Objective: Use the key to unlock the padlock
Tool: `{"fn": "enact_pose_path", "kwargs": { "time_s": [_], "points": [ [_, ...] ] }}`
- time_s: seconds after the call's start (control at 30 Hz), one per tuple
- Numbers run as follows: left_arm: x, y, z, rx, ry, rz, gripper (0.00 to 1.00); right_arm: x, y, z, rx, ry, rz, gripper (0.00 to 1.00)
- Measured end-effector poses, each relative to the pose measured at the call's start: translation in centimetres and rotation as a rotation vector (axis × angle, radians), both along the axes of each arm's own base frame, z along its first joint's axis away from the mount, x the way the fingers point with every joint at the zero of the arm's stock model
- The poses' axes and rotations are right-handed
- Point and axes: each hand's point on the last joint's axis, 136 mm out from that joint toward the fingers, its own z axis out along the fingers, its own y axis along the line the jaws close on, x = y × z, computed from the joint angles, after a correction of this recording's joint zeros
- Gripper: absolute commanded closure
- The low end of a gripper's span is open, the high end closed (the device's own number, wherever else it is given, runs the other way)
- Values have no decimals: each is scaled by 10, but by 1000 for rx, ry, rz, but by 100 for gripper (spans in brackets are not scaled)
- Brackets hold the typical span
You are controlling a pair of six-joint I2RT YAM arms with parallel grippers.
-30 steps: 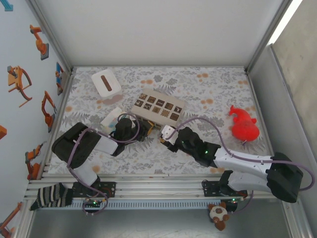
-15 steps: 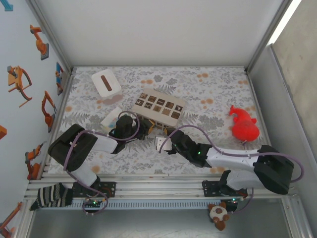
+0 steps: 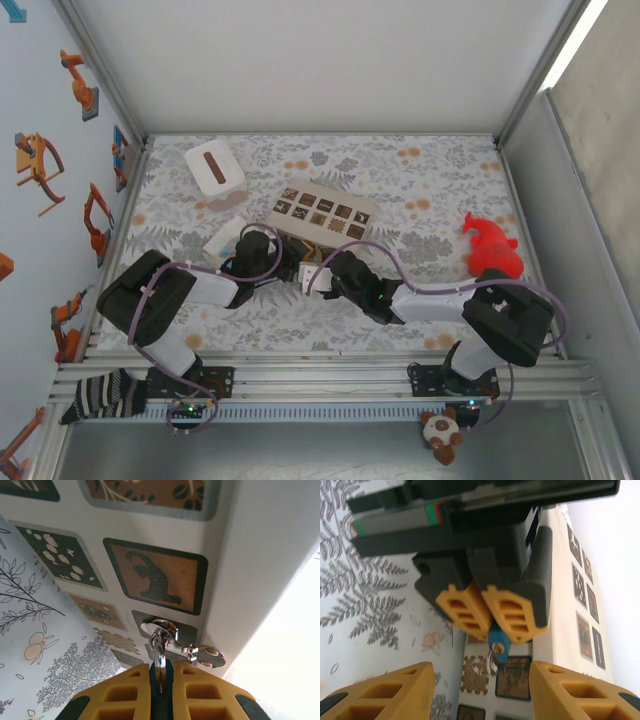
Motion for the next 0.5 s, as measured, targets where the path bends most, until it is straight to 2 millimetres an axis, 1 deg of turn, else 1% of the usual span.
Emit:
{"fn": "enact_pose_path", "kwargs": {
  "time_s": [0.07, 0.17, 0.27, 0.43, 0.5],
  "points": [
    [0, -1, 1, -4, 2, -1, 100, 3, 2, 1, 9, -1, 0, 51],
    [0, -1, 2, -7, 3, 0, 100, 7, 1, -1, 11, 2, -5, 53],
    [0, -1, 2, -11, 9, 2, 100, 9, -1, -4, 5, 7, -12, 57],
    [0, -2, 3, -19, 13, 3, 100, 9, -1, -14, -15, 20, -14, 68],
    [0, -2, 2, -19, 16, 3, 100, 11, -1, -14, -12, 18, -18, 71]
  ]
}}
